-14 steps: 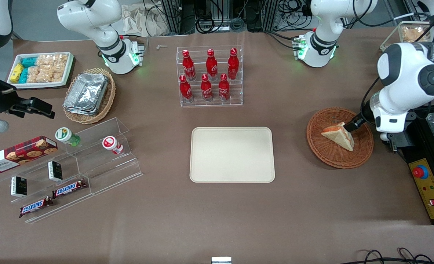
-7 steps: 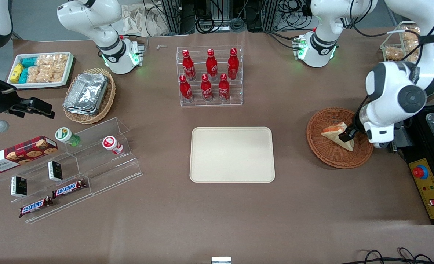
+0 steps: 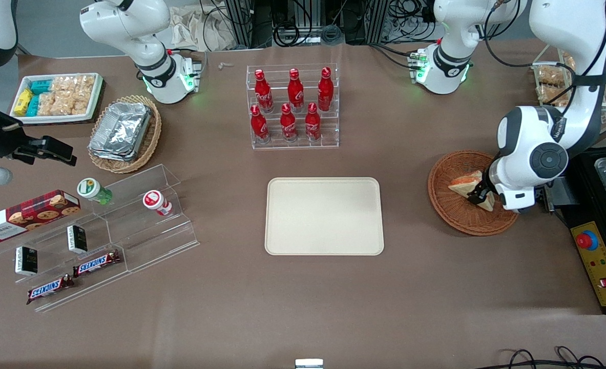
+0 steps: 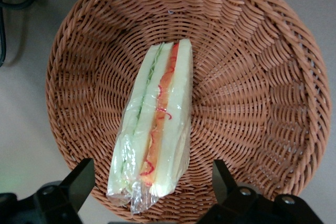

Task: Place sandwich from basket to tray
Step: 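Close the left gripper on the sandwich's crust edge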

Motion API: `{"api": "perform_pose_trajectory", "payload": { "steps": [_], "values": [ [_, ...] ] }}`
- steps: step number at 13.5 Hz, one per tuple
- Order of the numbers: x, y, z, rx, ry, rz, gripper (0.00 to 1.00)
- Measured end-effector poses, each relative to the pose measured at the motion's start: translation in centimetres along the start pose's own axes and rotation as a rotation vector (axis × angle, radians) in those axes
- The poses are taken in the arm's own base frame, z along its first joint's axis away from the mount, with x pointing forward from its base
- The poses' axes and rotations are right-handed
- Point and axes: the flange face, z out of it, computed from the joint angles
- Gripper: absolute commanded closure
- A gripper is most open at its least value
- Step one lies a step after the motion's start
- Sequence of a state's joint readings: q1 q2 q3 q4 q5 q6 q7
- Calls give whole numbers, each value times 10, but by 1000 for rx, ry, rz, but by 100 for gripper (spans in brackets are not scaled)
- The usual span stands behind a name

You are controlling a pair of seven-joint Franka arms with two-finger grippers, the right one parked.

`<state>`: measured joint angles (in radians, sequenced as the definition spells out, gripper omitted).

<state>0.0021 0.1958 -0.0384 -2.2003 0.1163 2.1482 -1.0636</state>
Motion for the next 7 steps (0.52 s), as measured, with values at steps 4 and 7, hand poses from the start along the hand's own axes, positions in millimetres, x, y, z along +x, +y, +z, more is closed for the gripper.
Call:
{"api": "perform_pose_trajectory", "payload": {
  "steps": [4, 7],
  "values": [
    [5, -2, 7, 11, -7, -21, 0],
    [9, -3, 22, 33, -23, -31, 0]
  ]
}}
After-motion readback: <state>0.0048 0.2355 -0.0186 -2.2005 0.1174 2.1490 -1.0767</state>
